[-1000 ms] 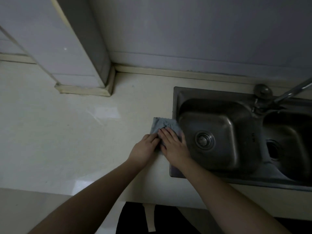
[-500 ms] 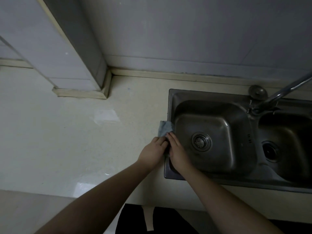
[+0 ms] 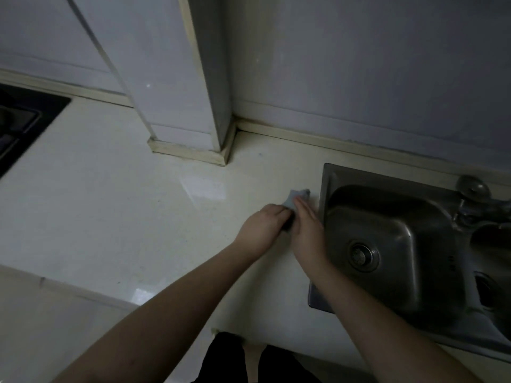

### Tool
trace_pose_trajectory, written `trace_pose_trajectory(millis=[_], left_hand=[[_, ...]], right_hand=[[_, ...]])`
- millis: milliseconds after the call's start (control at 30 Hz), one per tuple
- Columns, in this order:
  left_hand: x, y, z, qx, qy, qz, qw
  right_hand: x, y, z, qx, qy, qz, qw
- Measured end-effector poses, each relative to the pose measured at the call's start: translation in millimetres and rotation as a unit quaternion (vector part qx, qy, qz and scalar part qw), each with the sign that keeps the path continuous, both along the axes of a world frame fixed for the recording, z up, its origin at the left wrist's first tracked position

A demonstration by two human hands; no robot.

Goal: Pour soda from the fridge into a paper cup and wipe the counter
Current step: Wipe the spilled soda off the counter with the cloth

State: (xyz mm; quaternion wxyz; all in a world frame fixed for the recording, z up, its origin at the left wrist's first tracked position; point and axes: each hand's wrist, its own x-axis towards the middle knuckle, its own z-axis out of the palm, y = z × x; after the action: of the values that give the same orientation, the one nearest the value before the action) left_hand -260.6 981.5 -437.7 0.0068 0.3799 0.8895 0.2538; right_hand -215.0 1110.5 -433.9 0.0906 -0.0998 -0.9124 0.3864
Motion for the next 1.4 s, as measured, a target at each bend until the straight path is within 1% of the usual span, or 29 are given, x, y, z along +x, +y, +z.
trace_pose_trajectory(millis=[100,200,267,333,400,467,533,633,733,800,900,967,1100,1233,1300,1400], left_hand=[[-9.3,-59.6,20.0,0.012,0.017,0.065,0.998],[-1.0,-129.3,22.2,-0.004,0.030,0.130,0.991],[15.3,-173.8,14.7,-0.020,0.012,0.168,0.986],[37.8,-215.5,-0.1,-0.046,-0.026,0.203,0.978],[61.4,-250.2,-17.0,-0.069,-0.061,0.223,0.970],[78.2,-272.1,-32.7,-0.075,-0.081,0.235,0.966],[80.5,-281.5,-44.3,-0.077,-0.092,0.257,0.959],[60.4,-284.1,-48.2,-0.073,-0.090,0.258,0.959],[28.0,-277.0,-40.0,-0.057,-0.112,0.250,0.960],[2.3,-264.2,-33.2,-0.045,-0.140,0.252,0.956],[-34.4,-230.3,-33.2,-0.068,-0.119,0.182,0.974],[-55.0,-197.8,-33.5,-0.071,-0.131,0.147,0.978],[-71.7,-123.0,-45.4,-0.096,-0.088,0.048,0.990],[-59.3,-56.4,-53.3,-0.091,-0.055,-0.032,0.994],[-45.7,-32.7,-54.4,-0.088,-0.048,-0.066,0.993],[-19.9,-14.3,-57.4,-0.093,-0.032,-0.123,0.988]], right_hand=[[-26.9,-49.4,12.5,0.040,0.034,0.075,0.996],[-40.3,-111.6,-2.7,0.070,0.047,0.166,0.982],[-39.1,-157.9,-19.0,0.099,0.027,0.224,0.969],[-26.2,-201.8,-31.0,0.173,-0.030,0.302,0.937],[-10.4,-231.2,-44.3,0.196,-0.084,0.359,0.909],[-0.5,-249.3,-57.5,0.209,-0.095,0.380,0.896],[-2.0,-260.5,-63.4,0.250,-0.110,0.389,0.880],[-23.2,-263.3,-68.2,0.308,-0.090,0.376,0.869],[-53.5,-248.0,-64.2,0.323,-0.107,0.359,0.869],[-72.6,-230.3,-63.8,0.322,-0.112,0.342,0.876],[-95.8,-195.8,-66.5,0.311,-0.126,0.283,0.898],[-101.3,-163.7,-69.9,0.310,-0.146,0.232,0.910],[-88.2,-88.6,-73.9,0.300,-0.176,0.151,0.925],[-55.9,-21.2,-76.3,0.298,-0.196,0.090,0.930],[-32.0,2.0,-75.1,0.288,-0.198,0.065,0.935],[9.9,16.7,-68.0,0.263,-0.191,0.056,0.944]])
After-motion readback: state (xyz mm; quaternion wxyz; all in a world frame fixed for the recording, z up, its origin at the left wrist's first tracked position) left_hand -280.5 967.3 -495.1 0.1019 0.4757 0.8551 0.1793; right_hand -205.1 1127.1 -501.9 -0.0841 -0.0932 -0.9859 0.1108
